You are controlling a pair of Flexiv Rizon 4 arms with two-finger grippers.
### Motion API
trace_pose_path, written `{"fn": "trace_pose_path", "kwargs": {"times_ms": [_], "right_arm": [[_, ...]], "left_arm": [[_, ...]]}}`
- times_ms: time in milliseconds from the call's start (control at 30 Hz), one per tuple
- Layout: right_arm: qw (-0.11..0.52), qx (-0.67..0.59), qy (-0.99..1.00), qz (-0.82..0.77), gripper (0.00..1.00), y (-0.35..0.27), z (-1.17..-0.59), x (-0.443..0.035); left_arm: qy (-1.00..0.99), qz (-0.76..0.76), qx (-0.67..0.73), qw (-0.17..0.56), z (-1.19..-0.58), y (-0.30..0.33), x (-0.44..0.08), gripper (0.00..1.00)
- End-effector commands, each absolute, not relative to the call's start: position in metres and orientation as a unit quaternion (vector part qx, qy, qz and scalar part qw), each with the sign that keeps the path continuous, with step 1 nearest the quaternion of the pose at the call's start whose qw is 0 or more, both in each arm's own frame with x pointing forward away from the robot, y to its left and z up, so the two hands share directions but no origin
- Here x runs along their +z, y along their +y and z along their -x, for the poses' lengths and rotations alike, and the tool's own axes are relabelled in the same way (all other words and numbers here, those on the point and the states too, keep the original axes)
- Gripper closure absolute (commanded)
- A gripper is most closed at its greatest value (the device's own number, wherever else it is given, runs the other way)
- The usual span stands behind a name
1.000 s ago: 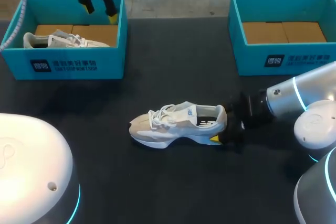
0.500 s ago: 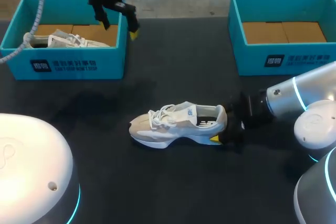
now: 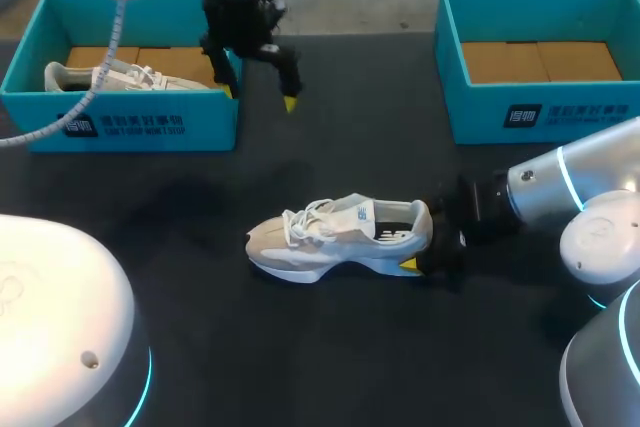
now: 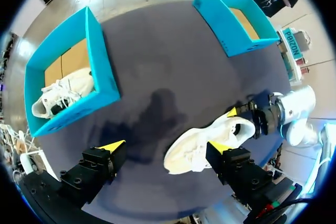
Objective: Take the shoe out of the shoebox, open the shoe tongue, remove and reinsert the insole, then place the shoe into the shoebox
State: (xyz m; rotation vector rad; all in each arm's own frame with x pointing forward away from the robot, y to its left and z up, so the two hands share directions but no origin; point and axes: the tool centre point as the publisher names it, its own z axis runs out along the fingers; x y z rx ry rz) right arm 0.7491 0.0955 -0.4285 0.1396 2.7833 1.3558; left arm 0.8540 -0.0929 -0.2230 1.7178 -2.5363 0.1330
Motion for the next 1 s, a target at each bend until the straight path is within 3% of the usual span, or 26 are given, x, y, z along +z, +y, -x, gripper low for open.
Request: {"fn": "trace_pose_path", "kwargs": {"times_ms": [33, 1000], "right_arm": [[0.022, 0.435, 0.899, -0.046, 1.0, 0.1, -0.749, -0.433], [0.022, 0.435, 0.899, -0.046, 1.0, 0.1, -0.749, -0.433]], "left_arm": [[-0.821, -0.569, 0.037, 0.027, -0.846, -0.106, -0.235, 0.0], [-0.766, -0.64, 0.066, 0.021, -0.796, -0.147, -0.257, 0.0]]}}
